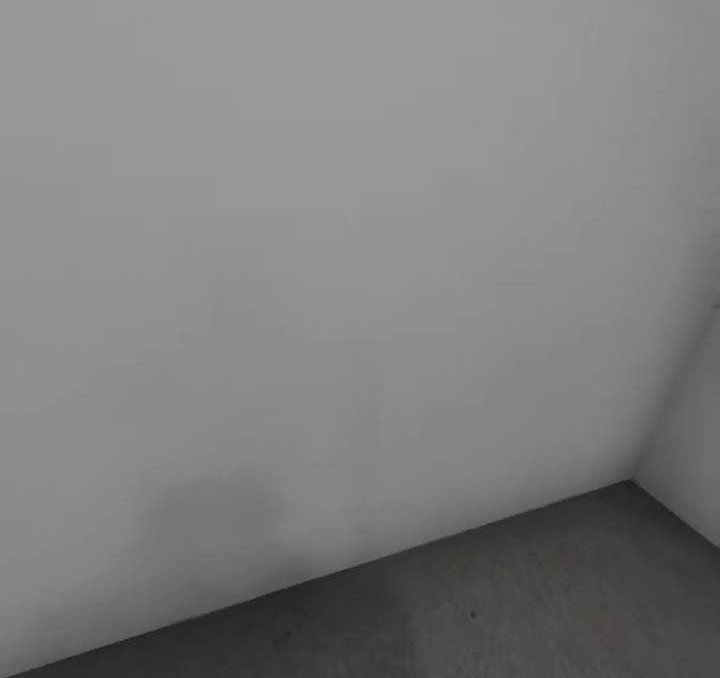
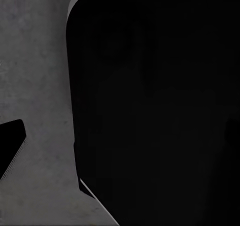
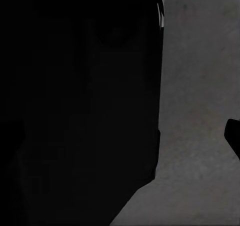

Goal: Move the two storage containers from the living room to the garage. In the garage, place one container on the floor and stack the other container on top of it (either order is fine).

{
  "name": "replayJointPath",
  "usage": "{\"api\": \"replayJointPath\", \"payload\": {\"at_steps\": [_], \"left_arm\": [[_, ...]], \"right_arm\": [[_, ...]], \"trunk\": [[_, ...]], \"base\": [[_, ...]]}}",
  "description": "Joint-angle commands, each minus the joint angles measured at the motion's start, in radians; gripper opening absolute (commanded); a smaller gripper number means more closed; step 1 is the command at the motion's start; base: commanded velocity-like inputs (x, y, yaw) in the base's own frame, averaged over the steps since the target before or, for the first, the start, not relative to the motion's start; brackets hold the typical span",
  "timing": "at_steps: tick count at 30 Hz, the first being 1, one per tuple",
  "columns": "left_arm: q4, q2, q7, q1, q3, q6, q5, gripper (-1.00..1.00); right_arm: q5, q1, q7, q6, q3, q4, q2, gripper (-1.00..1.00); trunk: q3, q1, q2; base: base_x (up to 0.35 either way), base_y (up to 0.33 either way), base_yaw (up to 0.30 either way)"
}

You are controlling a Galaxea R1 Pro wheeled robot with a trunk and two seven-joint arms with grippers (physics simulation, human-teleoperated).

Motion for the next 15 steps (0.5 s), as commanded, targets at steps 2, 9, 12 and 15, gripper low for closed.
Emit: {"api": "replayJointPath", "payload": {"at_steps": [2, 9, 12, 15], "left_arm": [[0.0, 0.0, 0.0, 0.0, 0.0, -0.001, 0.0, 1.0], [0.0, 0.0, 0.0, 0.0, -0.001, -0.001, 0.0, 1.0], [0.0, 0.0, 0.0, 0.0, -0.001, -0.001, 0.0, 1.0], [0.0, 0.0, 0.0, 0.0, -0.001, -0.001, 0.0, 1.0]], "right_arm": [[0.0, 0.0, 0.002, -0.001, -0.001, 0.0, -0.001, 1.0], [0.0, 0.0, 0.002, 0.0, -0.001, 0.0, 0.001, 1.0], [0.0, 0.0, 0.002, 0.0, -0.001, 0.0, 0.002, 1.0], [0.0, 0.0, 0.002, 0.0, -0.001, 0.0, 0.003, 1.0]], "trunk": [[-0.001, 0.0, 0.0], [-0.001, 0.0, 0.0], [-0.001, 0.0, 0.0], [-0.001, 0.0, 0.0]], "base": [[0.0, 0.0, -0.243], [0.0, 0.0, -0.231], [0.0, 0.0, -0.223], [0.0, 0.0, -0.221]]}}
